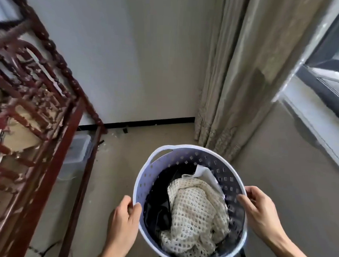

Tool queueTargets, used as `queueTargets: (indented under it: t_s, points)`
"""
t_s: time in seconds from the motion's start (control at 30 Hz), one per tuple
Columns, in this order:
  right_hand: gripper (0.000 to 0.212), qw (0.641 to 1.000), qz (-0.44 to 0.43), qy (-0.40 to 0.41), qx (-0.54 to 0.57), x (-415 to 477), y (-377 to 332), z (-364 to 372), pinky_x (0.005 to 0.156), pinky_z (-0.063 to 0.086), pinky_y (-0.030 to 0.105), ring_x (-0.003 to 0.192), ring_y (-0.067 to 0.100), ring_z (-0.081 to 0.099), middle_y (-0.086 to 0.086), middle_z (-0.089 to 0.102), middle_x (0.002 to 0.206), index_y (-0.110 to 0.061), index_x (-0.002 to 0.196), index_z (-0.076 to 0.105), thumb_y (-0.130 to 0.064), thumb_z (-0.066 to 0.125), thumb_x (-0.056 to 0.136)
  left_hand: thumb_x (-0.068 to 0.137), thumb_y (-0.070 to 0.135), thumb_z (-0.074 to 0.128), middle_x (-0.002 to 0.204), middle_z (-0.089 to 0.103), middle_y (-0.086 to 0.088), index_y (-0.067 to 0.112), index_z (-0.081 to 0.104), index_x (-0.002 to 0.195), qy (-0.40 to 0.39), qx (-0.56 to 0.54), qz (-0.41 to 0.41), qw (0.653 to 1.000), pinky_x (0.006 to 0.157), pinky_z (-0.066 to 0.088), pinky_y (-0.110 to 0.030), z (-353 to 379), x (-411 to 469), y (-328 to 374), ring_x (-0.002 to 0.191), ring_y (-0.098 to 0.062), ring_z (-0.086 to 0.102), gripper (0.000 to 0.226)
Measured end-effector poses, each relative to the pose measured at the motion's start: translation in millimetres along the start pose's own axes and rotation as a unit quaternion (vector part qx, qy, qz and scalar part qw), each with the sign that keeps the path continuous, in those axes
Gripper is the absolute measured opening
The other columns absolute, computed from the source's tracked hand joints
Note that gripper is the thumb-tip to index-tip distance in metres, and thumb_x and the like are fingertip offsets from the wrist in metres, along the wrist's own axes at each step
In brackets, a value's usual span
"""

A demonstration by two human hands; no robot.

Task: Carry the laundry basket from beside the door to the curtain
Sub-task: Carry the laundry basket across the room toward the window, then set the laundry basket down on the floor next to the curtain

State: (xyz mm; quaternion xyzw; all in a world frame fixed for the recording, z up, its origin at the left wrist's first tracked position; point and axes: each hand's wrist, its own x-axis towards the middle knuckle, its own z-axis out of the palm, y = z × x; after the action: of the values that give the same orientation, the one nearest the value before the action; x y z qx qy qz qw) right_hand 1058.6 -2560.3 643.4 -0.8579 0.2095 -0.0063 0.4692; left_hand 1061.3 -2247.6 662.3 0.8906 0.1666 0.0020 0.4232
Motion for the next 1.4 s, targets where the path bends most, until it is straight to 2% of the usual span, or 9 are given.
queueTargets:
  t_s: [0.23,0.37,0.47,0.57,0.7,0.8,1.0,1.13,1.4]
  points:
    - [0.011,1.000,-0.005,0.002,0.017,112,-66,30,0.062,0.044,0.023,0.067,0.004,0.060,-0.023,0.068,0.084,-0.022,0.078,0.062,-0.012,0.063,0.083,0.086,0.013,0.053,0.053,0.031,-0.003,0.013,0.029,0.063,0.000,0.023,0.044,0.999,0.048,0.029,-0.025,-2,141,49,0.051,-0.016,0.028,0.034]
    - [0.010,1.000,0.008,-0.003,0.007,190,-84,46,0.061,0.045,0.029,0.063,0.013,0.060,-0.001,0.068,0.067,-0.021,0.079,0.062,-0.012,0.064,0.083,0.085,0.012,0.054,0.049,0.030,-0.001,0.013,0.028,0.061,-0.002,0.035,0.037,0.999,0.049,0.031,-0.022,19,212,68,0.050,-0.013,0.032,0.036]
    - [0.004,1.000,0.017,-0.011,-0.003,260,-95,62,0.061,0.045,0.034,0.066,0.017,0.061,-0.003,0.069,0.072,-0.016,0.083,0.064,-0.013,0.065,0.083,0.085,0.012,0.055,0.048,0.042,0.004,0.014,0.029,0.059,-0.011,0.039,0.011,0.999,0.049,0.031,-0.023,41,271,81,0.051,-0.013,0.036,0.037]
    - [0.004,0.999,0.029,-0.027,-0.008,331,-107,79,0.061,0.044,0.036,0.069,0.020,0.062,-0.003,0.068,0.072,-0.016,0.084,0.063,-0.012,0.064,0.083,0.085,0.011,0.056,0.043,0.037,0.002,0.017,0.029,0.057,-0.004,0.053,-0.014,0.998,0.049,0.028,-0.026,65,327,99,0.046,-0.016,0.032,0.039]
    - [0.017,0.997,0.023,-0.050,-0.046,418,-130,99,0.060,0.041,0.041,0.063,0.027,0.055,0.000,0.060,0.063,-0.019,0.070,0.054,-0.015,0.063,0.084,0.086,0.013,0.056,0.044,0.041,0.002,0.015,0.033,0.058,-0.011,0.069,-0.031,0.997,0.049,0.033,-0.024,85,394,124,0.045,-0.012,0.036,0.037]
    - [0.007,0.993,0.024,-0.092,-0.068,475,-152,114,0.063,0.045,0.041,0.071,0.030,0.060,0.006,0.065,0.074,-0.017,0.085,0.059,-0.023,0.058,0.087,0.087,0.013,0.057,0.051,0.044,0.000,0.011,0.039,0.061,-0.019,0.060,-0.048,0.997,0.051,0.033,-0.030,90,438,132,0.050,-0.019,0.042,0.032]
    - [0.024,0.984,0.042,-0.143,-0.096,566,-176,166,0.075,0.040,0.033,0.091,0.027,0.060,0.005,0.060,0.093,-0.009,0.113,0.060,-0.021,0.052,0.093,0.090,0.020,0.056,0.061,0.059,-0.003,0.016,0.042,0.066,-0.036,0.050,-0.093,0.994,0.047,0.038,-0.020,109,530,129,0.060,-0.012,0.059,0.029]
    - [0.025,0.983,0.083,-0.128,-0.101,621,-169,216,0.078,0.046,0.037,0.090,0.030,0.062,0.015,0.067,0.098,-0.002,0.112,0.060,-0.015,0.055,0.091,0.091,0.028,0.054,0.062,0.060,-0.011,0.012,0.042,0.068,-0.090,0.044,-0.120,0.988,0.058,0.048,-0.045,133,611,105,0.061,-0.027,0.062,0.030]
    - [0.021,0.960,0.187,-0.112,-0.176,717,-111,318,0.069,0.047,0.039,0.080,0.034,0.062,0.020,0.068,0.094,-0.003,0.102,0.061,-0.018,0.056,0.088,0.090,0.041,0.051,0.065,0.063,-0.019,0.023,0.036,0.064,-0.200,0.066,-0.153,0.966,0.063,0.054,-0.054,217,756,33,0.061,-0.037,0.065,0.035]
